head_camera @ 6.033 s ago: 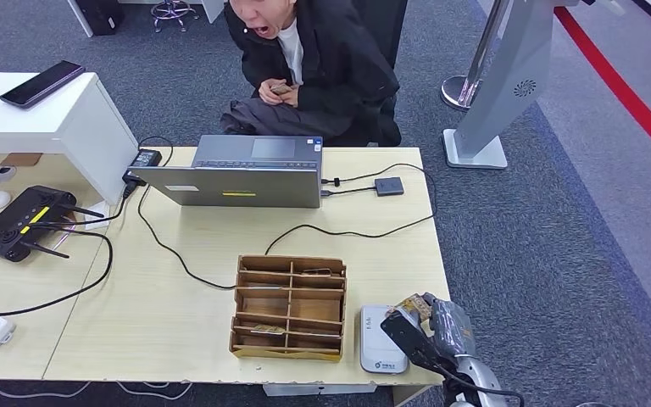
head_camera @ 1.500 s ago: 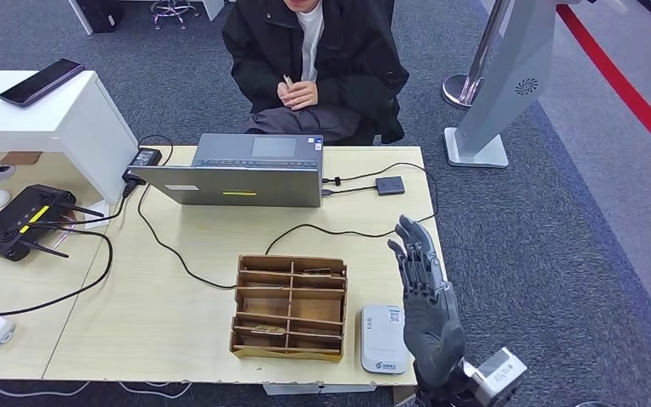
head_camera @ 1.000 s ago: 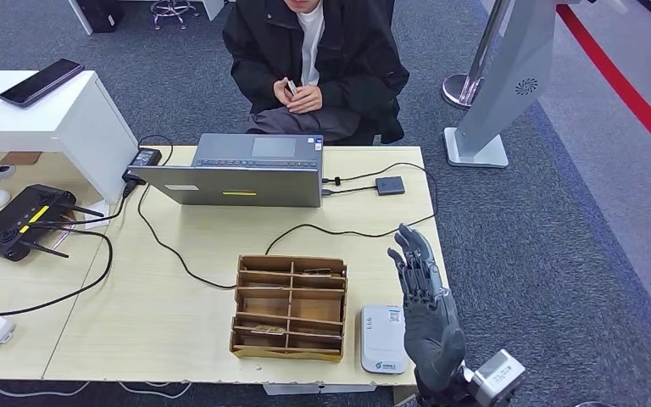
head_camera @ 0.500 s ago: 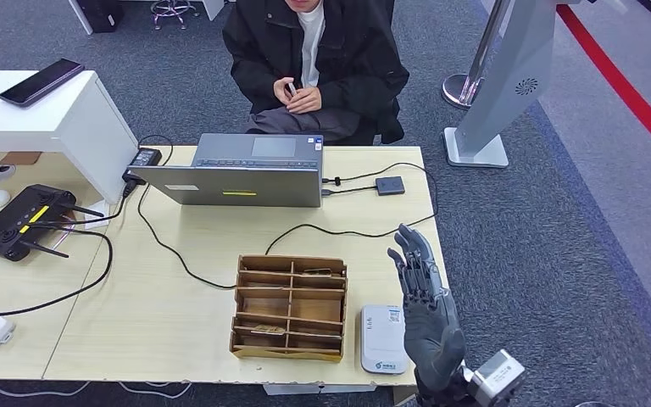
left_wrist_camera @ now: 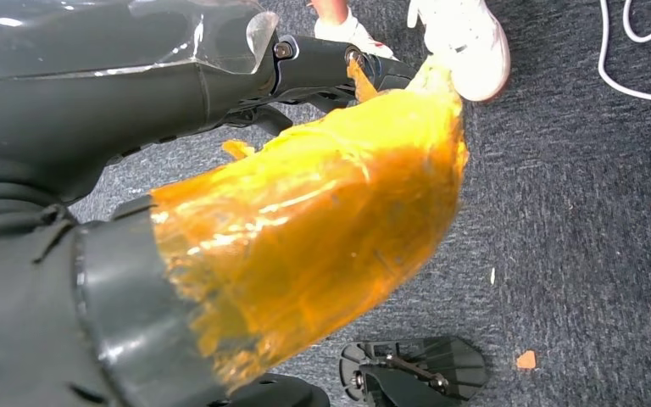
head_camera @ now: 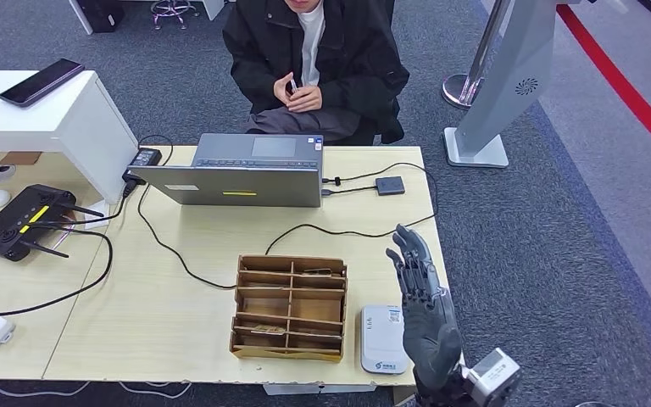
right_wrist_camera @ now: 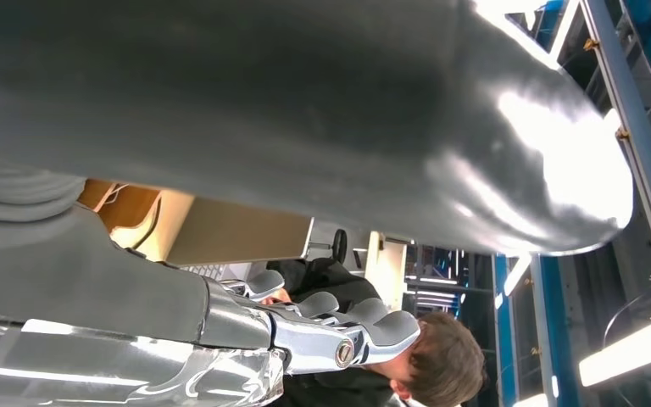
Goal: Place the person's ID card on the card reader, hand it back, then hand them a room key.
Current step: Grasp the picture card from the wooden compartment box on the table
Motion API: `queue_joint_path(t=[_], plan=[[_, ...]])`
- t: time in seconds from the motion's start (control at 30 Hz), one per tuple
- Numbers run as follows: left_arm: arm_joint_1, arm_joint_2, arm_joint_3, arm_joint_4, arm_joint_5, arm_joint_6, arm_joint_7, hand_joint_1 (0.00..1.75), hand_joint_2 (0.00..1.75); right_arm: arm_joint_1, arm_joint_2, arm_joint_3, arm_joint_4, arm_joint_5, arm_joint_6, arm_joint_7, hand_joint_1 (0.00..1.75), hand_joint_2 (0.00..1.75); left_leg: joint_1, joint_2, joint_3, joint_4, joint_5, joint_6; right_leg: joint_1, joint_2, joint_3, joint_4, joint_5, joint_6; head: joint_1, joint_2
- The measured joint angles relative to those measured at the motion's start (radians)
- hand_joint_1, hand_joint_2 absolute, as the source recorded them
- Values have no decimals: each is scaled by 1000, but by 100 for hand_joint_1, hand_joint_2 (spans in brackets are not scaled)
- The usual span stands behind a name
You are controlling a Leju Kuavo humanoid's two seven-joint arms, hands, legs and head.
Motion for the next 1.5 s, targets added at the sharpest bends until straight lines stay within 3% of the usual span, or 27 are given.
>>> queue_joint_path(t=[1.5], plan=[[0,1,0,0,0,-1,0,0,0,-1,0,0,10,20,-15,0,0,0,0,0,0,0,0,0,0,0,0,0,0,0,0,0]])
